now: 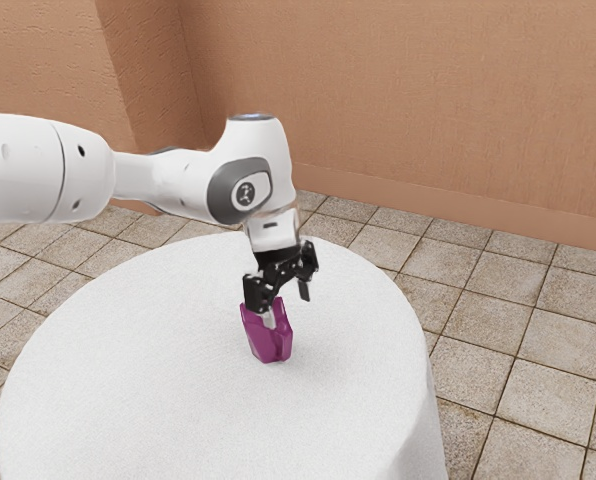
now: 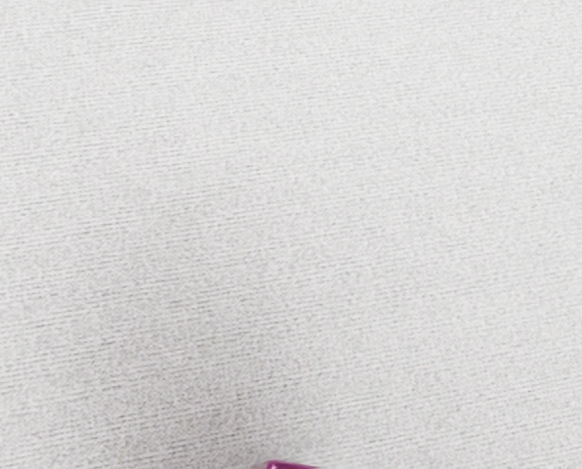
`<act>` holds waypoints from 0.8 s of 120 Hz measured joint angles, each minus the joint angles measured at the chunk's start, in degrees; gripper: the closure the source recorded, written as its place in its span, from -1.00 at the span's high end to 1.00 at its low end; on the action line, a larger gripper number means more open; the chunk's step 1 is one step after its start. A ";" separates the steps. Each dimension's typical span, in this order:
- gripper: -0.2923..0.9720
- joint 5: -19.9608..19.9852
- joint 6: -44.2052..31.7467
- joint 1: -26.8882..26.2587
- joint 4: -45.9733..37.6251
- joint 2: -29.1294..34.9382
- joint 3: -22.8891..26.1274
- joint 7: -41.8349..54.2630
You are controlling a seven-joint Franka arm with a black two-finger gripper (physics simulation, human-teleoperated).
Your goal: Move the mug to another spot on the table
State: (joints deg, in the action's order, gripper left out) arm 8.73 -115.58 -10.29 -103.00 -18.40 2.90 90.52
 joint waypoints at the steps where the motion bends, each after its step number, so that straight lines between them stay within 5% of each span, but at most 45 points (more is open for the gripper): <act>1: 0.54 0.06 -0.14 -0.01 -0.03 -0.10 -0.05 0.36; 33: 0.54 1.71 -5.16 -0.55 -0.38 -4.30 -2.34 6.81; 96: 0.54 -4.54 -8.64 -1.22 -0.14 -6.78 -2.78 -0.06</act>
State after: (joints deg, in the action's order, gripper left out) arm 4.20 -124.22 -11.51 -103.14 -25.19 0.12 90.46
